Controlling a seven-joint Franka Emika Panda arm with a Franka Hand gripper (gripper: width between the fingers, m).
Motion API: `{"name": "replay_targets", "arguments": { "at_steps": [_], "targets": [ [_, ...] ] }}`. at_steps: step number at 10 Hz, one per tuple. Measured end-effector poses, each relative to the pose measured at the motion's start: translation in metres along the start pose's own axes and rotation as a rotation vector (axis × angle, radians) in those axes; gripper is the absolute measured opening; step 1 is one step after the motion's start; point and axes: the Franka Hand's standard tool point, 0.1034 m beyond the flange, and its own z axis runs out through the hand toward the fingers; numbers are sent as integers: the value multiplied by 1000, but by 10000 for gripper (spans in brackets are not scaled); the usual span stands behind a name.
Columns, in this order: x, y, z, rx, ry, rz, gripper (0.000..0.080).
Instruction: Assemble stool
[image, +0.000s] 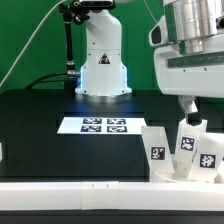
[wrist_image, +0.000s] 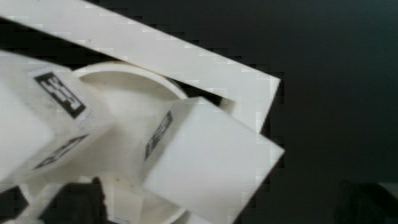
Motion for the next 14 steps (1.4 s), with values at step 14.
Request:
{"name": "replay_targets", "arguments": {
  "at_steps": [14],
  "targets": [
    [-1,5,4,-137,-15,-1742,649]
  ]
}}
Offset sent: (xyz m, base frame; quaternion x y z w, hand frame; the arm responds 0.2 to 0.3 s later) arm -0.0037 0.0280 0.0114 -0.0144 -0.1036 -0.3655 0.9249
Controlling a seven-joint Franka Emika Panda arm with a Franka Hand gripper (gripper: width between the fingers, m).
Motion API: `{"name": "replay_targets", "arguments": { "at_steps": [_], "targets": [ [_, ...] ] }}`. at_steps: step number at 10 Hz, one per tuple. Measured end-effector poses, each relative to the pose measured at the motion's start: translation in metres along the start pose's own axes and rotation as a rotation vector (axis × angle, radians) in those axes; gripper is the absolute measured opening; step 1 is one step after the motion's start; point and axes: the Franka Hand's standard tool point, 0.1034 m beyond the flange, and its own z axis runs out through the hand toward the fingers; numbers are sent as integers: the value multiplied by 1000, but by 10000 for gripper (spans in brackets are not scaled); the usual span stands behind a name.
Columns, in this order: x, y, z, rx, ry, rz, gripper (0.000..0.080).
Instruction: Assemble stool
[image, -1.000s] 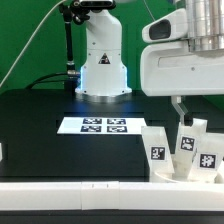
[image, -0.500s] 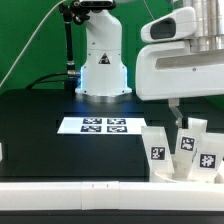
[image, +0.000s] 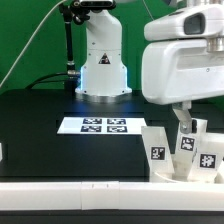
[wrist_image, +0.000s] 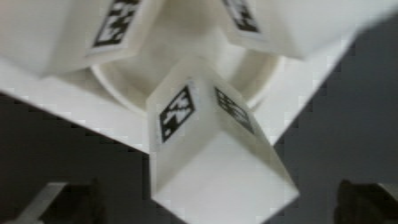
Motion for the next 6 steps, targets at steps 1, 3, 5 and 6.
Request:
{"name": "replay_targets", "arguments": {
  "at_steps": [1,3,5,6],
  "targets": [
    [-1,2,0,-5,-1,-37,649],
    [-3,6,1,-17,-11,-144,649],
    [-6,11,3,-26,-43,-349,649],
    [-3,12,5,-30,-52,-414,649]
  ]
}}
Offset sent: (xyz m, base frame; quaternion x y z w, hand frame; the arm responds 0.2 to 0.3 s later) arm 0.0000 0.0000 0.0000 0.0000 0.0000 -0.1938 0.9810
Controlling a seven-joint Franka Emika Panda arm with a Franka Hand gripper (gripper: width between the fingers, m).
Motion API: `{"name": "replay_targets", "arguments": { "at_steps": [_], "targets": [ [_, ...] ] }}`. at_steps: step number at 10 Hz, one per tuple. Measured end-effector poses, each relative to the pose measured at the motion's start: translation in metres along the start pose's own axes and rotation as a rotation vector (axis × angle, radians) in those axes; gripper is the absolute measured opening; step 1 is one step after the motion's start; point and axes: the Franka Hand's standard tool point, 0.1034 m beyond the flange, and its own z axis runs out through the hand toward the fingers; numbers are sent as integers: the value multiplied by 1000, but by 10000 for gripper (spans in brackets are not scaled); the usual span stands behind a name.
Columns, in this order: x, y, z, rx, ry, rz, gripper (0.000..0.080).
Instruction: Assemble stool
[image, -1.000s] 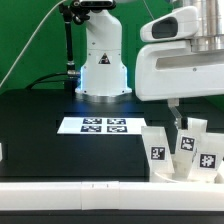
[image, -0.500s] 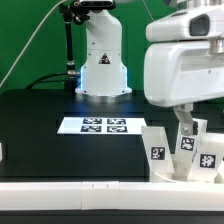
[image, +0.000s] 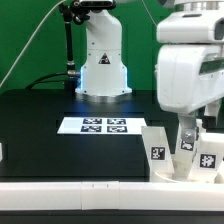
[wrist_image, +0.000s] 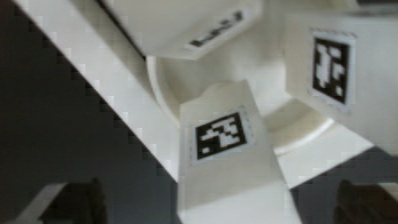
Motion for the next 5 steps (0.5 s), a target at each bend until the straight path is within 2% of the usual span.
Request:
{"name": "replay_targets", "arguments": {
  "at_steps": [2,5],
  "targets": [
    [-3,1,5,-7,-22,-158,649],
    [-6,3,16,0,-32,-159,649]
  ]
}}
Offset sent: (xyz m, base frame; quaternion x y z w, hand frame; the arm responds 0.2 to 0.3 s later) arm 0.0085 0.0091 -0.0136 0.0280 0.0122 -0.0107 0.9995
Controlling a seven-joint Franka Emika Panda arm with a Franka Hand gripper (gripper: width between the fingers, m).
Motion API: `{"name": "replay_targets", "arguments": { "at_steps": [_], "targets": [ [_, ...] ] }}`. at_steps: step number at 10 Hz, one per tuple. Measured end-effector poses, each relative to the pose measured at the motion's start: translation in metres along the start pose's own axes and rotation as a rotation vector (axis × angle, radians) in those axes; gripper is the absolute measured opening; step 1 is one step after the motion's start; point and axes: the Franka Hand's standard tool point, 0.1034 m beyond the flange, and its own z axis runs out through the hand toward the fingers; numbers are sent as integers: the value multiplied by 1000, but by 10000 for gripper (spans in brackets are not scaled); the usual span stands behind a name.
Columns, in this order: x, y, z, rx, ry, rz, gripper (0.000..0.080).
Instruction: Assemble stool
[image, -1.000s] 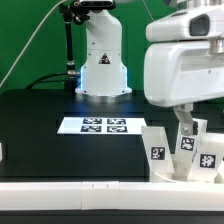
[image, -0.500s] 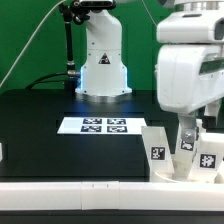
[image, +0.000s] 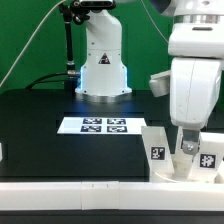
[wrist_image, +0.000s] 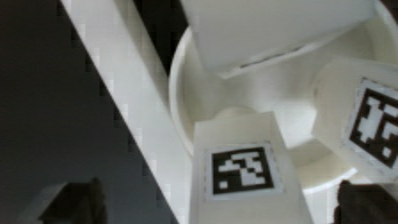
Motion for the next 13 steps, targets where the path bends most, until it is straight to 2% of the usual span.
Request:
{"name": "replay_targets", "arguments": {
  "at_steps": [1,2,3,8,11,13],
  "targets": [
    [0,-1,2,3,-2,-1,548],
    [2,-3,2,4,0,4,548],
    [5,-6,3,10,0,6,353],
    [2,-6,3,16,-3,44,340],
    [1,-8,4,-4,32,453,340],
    [1,-7,4,5,40,628,340]
  ]
}}
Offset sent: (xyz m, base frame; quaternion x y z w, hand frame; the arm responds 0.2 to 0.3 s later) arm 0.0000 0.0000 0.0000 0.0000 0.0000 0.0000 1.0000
